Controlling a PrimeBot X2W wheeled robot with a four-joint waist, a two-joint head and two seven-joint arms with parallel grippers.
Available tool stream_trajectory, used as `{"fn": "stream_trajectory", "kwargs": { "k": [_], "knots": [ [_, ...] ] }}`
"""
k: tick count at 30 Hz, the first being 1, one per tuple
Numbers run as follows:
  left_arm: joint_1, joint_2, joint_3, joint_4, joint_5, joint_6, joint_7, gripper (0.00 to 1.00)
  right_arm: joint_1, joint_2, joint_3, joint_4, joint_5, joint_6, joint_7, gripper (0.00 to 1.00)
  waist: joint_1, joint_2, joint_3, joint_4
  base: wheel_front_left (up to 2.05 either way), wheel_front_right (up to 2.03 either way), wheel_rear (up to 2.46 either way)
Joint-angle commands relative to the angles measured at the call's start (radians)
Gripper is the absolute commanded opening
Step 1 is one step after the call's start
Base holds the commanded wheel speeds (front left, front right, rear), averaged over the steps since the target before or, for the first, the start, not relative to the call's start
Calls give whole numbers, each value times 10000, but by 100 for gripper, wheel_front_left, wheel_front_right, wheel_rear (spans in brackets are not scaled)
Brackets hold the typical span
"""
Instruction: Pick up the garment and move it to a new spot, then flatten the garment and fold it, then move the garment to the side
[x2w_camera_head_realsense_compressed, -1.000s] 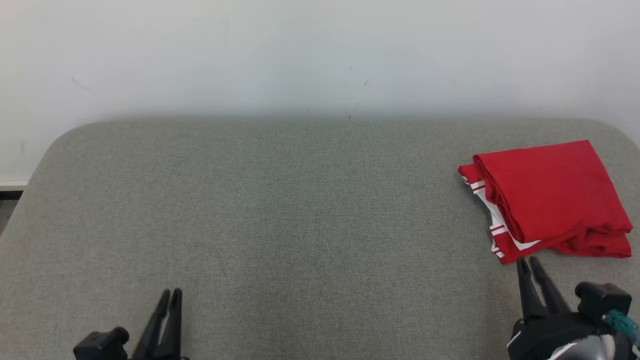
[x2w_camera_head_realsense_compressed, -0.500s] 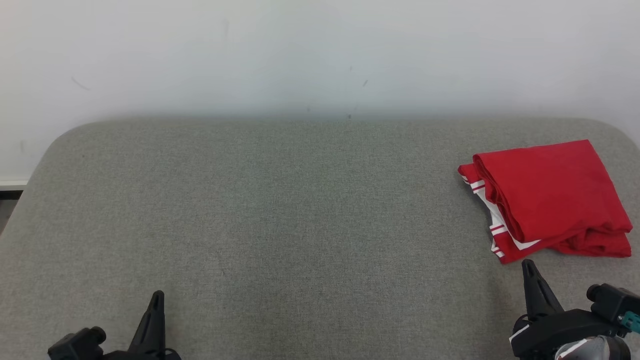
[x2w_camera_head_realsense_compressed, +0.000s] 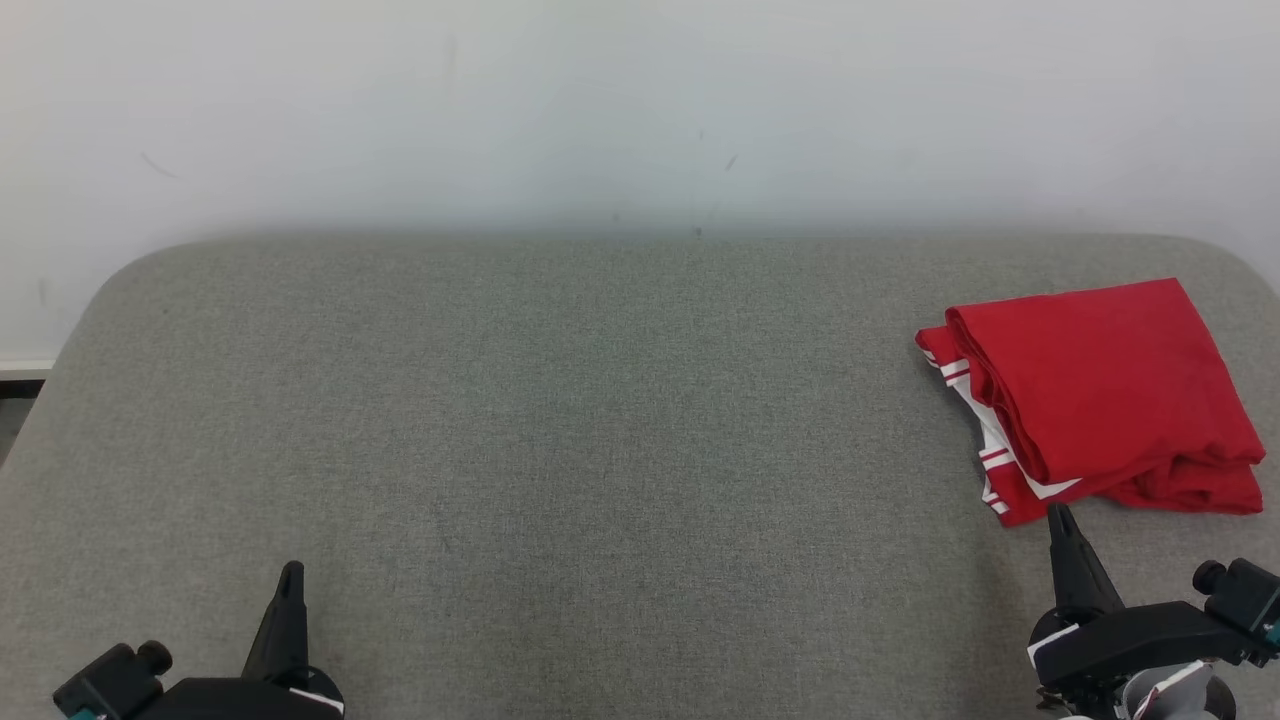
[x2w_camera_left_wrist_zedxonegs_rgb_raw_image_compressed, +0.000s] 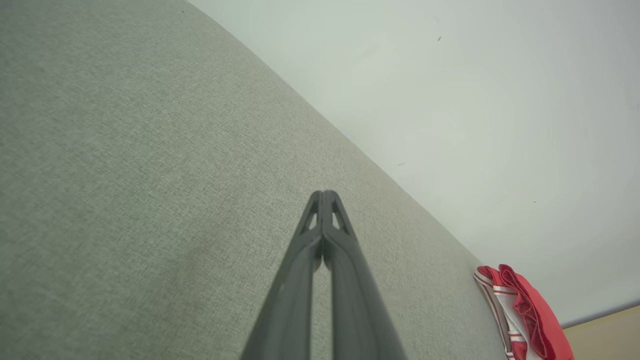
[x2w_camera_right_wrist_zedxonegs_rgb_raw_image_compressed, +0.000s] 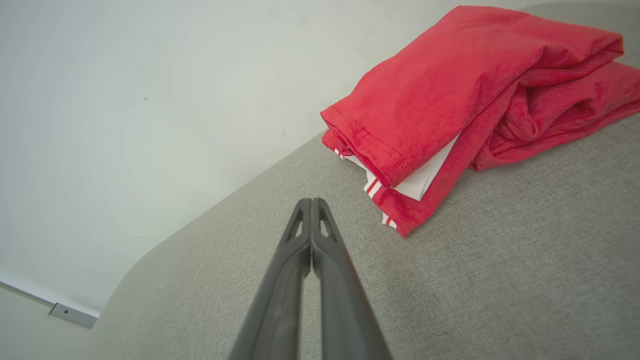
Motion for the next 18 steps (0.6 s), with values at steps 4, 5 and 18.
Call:
{"fn": "stream_trajectory", "kwargs": {
  "k": [4, 5, 18],
  "knots": [
    [-406, 8, 239, -93, -737, -23, 229, 0, -353, -107, 11, -139, 837, 1, 138, 0, 0, 0, 6, -1, 0, 0, 0],
    [-424, 1, 270, -90, -859, -26, 263, 0, -368, -108, 14, -137, 974, 1, 160, 0, 0, 0, 7, -2, 0, 0, 0],
    [-670, -78, 638, -58, -2345, -64, 747, 0, -549, -124, 50, -108, 2595, 0, 407, 0, 0, 0, 24, -7, 0, 0, 0]
  ]
}}
